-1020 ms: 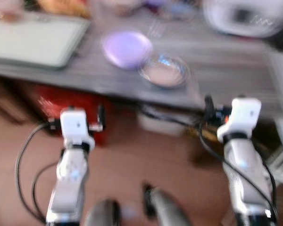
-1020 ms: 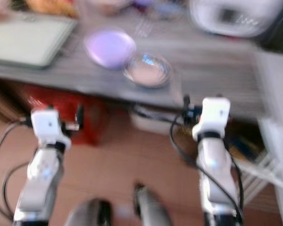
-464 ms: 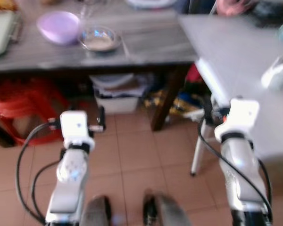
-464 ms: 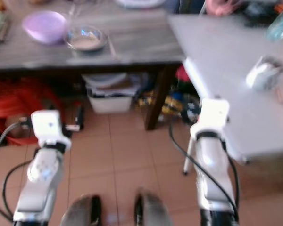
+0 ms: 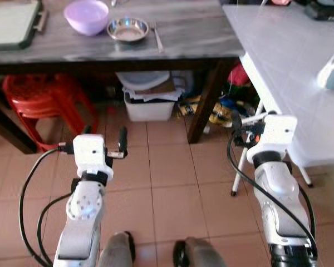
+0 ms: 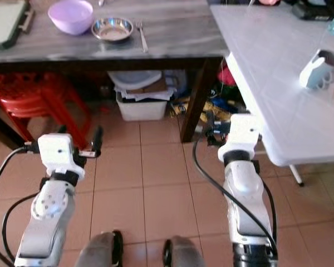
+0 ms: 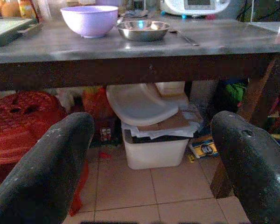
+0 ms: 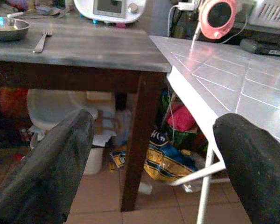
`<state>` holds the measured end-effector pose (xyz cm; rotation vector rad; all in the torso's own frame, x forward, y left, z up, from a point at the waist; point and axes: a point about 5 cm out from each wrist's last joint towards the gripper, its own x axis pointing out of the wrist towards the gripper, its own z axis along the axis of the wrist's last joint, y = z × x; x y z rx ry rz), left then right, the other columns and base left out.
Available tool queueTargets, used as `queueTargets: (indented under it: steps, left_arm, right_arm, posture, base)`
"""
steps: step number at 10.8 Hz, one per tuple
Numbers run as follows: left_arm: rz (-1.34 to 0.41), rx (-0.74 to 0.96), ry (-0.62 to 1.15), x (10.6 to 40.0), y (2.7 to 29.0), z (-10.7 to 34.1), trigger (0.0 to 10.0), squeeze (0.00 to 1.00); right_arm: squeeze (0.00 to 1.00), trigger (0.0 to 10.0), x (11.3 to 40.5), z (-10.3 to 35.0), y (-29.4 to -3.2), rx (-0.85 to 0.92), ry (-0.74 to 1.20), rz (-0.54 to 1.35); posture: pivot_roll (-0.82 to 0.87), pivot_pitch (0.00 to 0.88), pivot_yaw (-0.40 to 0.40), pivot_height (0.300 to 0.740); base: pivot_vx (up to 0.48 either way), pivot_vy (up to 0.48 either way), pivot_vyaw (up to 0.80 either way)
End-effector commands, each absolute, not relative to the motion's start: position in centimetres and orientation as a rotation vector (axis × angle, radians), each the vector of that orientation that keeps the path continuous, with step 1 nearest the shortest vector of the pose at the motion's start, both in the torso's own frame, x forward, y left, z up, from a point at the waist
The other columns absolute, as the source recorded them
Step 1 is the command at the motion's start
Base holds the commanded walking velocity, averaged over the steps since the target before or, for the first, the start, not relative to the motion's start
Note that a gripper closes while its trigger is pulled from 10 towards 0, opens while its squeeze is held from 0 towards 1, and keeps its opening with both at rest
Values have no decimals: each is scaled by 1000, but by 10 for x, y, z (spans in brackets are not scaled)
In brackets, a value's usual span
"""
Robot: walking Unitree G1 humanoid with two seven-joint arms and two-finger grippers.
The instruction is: Setting the table
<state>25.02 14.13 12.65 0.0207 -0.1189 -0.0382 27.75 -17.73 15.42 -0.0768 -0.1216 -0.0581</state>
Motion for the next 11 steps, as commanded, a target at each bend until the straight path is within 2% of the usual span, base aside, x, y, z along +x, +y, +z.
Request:
queueTargets:
  steps: [1, 2, 8, 11]
  left_arm:
    - [-73, 7, -127, 249, 134, 128, 10000, 0]
    - [-78, 8, -128, 249, 133, 128, 10000, 0]
    - [-69, 26, -119, 249, 141, 129, 10000, 0]
    - [-43, 12, -96, 251, 144, 127, 10000, 0]
  right_arm:
    - [0, 10000, 276, 157, -181, -90, -135, -66]
    - [0, 10000, 276, 157, -181, -87, -134, -65]
    - [0, 10000, 281, 157, -175, -70, -131, -36]
    - [0, 10000, 283, 154, -175, -52, -115, -37]
  posture:
    - [-56, 206, -49, 740]
    - [-57, 203, -50, 740]
    - [-38, 205, -53, 740]
    - [-36, 211, -53, 740]
  base:
    - [244, -412, 675]
    - [244, -412, 444]
    - [259, -401, 0]
    - [0, 0, 0]
